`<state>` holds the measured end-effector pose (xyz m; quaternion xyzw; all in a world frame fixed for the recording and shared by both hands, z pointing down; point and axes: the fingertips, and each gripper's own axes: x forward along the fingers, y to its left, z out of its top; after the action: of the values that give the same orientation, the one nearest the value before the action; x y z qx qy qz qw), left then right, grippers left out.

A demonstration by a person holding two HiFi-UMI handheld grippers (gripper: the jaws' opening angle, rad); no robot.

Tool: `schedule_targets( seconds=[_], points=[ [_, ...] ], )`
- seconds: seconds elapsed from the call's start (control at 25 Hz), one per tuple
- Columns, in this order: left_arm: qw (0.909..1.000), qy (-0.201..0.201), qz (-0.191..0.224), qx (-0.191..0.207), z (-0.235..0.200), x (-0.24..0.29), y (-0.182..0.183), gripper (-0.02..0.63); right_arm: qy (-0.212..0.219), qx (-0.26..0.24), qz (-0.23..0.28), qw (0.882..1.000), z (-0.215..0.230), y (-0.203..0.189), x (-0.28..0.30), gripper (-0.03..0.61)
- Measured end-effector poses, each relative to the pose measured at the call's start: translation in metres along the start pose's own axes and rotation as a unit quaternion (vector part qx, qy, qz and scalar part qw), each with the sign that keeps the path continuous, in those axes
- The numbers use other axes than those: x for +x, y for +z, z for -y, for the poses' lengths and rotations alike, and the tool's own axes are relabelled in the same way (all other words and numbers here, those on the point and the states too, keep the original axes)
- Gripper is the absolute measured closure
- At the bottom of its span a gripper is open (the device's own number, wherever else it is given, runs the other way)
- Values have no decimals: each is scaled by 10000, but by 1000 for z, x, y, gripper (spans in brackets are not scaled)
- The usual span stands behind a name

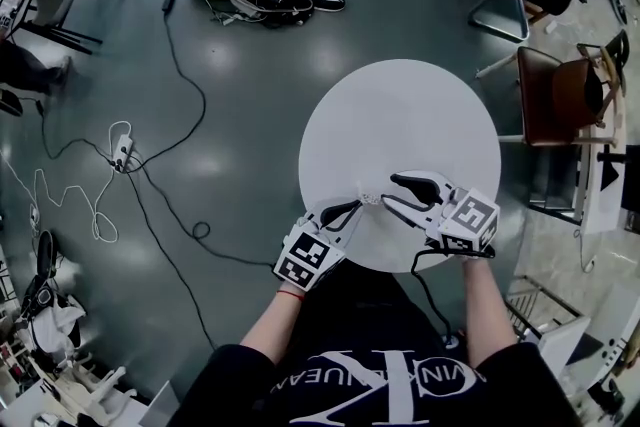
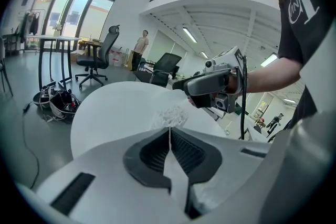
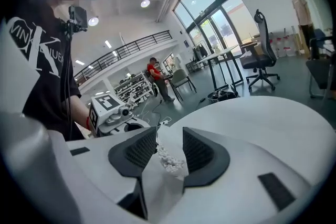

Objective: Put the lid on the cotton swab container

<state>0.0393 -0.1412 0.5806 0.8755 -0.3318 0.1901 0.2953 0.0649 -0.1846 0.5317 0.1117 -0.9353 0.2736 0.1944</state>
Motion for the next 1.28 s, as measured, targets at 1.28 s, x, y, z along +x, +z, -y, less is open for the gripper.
schedule_targets(
  seconds=[1.28],
  points=[
    [9933,302,122,1113,19,14,33,604,-1792,-1022,-514,9771,-4,-27,-5,572]
  ],
)
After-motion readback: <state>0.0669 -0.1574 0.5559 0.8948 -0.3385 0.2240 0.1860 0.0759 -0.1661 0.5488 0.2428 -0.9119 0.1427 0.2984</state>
